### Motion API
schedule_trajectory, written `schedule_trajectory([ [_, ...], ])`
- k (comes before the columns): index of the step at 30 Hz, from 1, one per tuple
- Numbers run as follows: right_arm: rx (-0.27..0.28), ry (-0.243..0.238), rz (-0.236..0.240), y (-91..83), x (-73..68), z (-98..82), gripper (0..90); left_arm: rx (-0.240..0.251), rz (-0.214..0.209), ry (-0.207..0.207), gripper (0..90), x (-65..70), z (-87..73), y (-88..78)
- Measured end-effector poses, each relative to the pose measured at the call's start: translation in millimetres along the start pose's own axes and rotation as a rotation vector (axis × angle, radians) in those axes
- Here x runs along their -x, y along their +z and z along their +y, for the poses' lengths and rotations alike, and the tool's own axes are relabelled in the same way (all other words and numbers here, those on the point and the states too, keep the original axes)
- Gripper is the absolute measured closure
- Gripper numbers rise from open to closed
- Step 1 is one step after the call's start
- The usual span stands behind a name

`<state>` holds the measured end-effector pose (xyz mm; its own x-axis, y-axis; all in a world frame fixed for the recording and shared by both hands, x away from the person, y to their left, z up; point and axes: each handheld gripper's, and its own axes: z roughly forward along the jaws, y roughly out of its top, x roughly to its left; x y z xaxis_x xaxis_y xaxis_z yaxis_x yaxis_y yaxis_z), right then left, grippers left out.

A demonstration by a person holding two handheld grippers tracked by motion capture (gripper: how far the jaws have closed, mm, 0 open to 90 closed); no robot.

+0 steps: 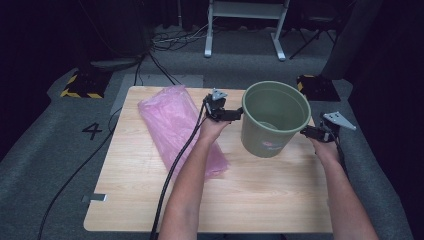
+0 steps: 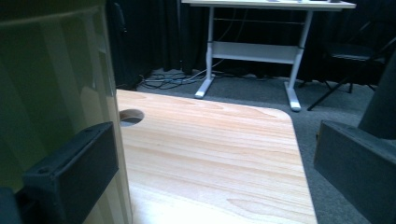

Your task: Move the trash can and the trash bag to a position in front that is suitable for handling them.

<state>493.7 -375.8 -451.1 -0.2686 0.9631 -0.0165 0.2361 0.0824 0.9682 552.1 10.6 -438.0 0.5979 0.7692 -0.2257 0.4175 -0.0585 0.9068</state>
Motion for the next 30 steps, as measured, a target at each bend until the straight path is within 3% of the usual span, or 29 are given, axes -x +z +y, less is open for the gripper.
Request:
schedule_trajectory([
  [16,-0.011,-0.042,0.113,-26.3,-28.8,-6.0,0.1,-0.017,-0.025,0.053,0.0,1.4,-19.8,-46.9],
  [17,-0.036,-0.025,0.144,-30.6,-30.2,-6.1,0.2,-0.015,-0.03,0.063,0.0,3.8,-22.7,-52.3],
  [19,-0.044,-0.022,0.158,-32.4,-30.2,-6.5,0.1,-0.019,-0.037,0.064,0.0,4.8,-23.2,-53.8],
  [22,-0.047,-0.037,0.169,-40.4,-30.1,-7.3,0.2,-0.005,-0.073,0.113,0.0,10.3,-28.9,-62.2],
  [24,-0.062,-0.029,0.211,-48.7,-29.9,-7.7,0.3,-0.02,-0.076,0.12,0.0,12.7,-30.1,-65.4],
  [27,-0.056,-0.037,0.222,-55.8,-31.1,-8.9,0.3,-0.02,-0.075,0.141,0.0,18.9,-33.4,-72.5],
  [30,-0.055,-0.035,0.236,-70.2,-36.0,-13.2,0.7,-0.024,-0.081,0.122,0.0,24.5,-38.8,-80.5],
])
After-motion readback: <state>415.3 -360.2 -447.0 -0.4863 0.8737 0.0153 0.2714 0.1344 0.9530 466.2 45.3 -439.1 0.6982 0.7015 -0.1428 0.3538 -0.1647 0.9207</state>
